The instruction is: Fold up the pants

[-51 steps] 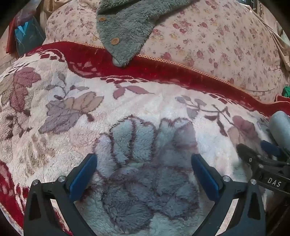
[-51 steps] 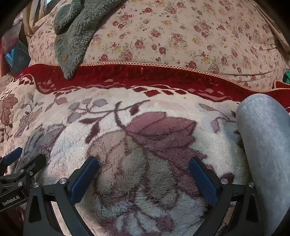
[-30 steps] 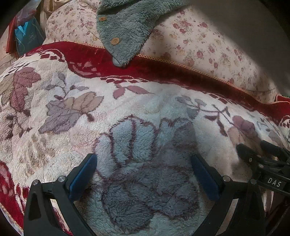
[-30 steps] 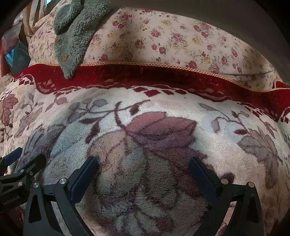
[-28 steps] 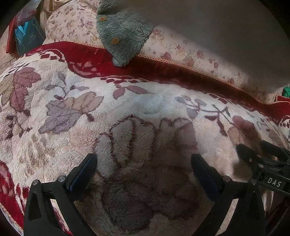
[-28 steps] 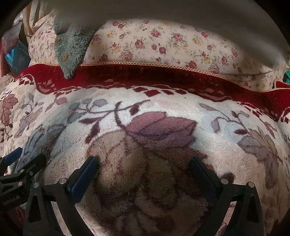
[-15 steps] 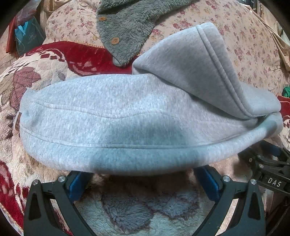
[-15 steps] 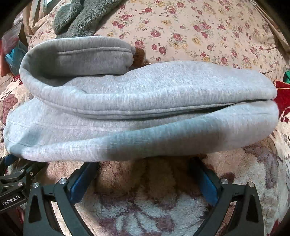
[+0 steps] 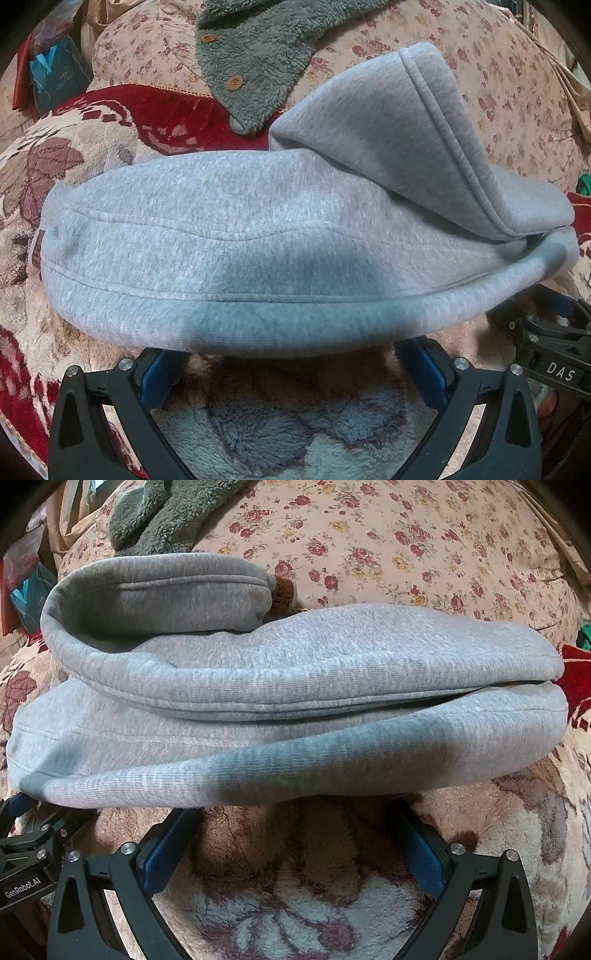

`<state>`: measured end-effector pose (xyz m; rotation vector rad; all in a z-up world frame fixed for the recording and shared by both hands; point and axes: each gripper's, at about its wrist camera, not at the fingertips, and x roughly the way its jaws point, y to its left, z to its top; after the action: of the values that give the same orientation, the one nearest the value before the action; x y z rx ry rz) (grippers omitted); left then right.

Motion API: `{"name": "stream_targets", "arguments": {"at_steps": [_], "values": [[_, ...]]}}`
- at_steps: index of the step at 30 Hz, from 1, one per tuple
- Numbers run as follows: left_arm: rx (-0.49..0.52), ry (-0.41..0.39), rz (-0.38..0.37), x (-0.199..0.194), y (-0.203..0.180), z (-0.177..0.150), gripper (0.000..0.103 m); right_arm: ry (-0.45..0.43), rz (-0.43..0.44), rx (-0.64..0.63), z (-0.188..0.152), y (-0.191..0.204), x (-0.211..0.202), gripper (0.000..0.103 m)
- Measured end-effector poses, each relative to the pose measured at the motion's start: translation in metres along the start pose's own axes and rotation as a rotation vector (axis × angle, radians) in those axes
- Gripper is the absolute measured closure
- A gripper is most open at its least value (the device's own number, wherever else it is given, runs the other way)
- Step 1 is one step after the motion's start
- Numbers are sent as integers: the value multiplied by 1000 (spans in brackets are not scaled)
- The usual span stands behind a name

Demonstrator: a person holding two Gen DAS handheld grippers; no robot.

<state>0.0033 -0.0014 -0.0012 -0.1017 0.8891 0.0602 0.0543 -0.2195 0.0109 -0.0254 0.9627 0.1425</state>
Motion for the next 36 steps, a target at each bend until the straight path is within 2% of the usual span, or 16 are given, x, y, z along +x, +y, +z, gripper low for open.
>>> {"name": "stream_targets", "arguments": {"at_steps": [5, 9, 13, 16, 20, 22, 25, 36], "values": [[3, 10, 2, 3, 0, 5, 0, -6, -16, -9, -1, 3, 4, 0], [10, 44, 5, 2, -1, 8, 0, 4, 36, -10, -1, 0, 7, 0], [4, 58, -4, -10, -1, 6, 0, 8, 80, -89, -6, 5, -1, 1], [-14, 39, 2, -25, 0, 5, 0, -21, 99, -135, -14, 1, -12, 2], [-44, -7, 23, -48, -3, 5, 0, 2, 240, -151, -19, -7, -29, 2], [-50, -18, 30, -57, -7, 5, 0, -16, 264, -173, -19, -9, -40, 2], [-51, -36, 33, -70, -18, 6, 0, -54, 274, -209, -20, -15, -61, 2], [-20, -112, 53, -104, -59, 11, 0, -86, 287, -143, -5, -55, -100, 2]]}}
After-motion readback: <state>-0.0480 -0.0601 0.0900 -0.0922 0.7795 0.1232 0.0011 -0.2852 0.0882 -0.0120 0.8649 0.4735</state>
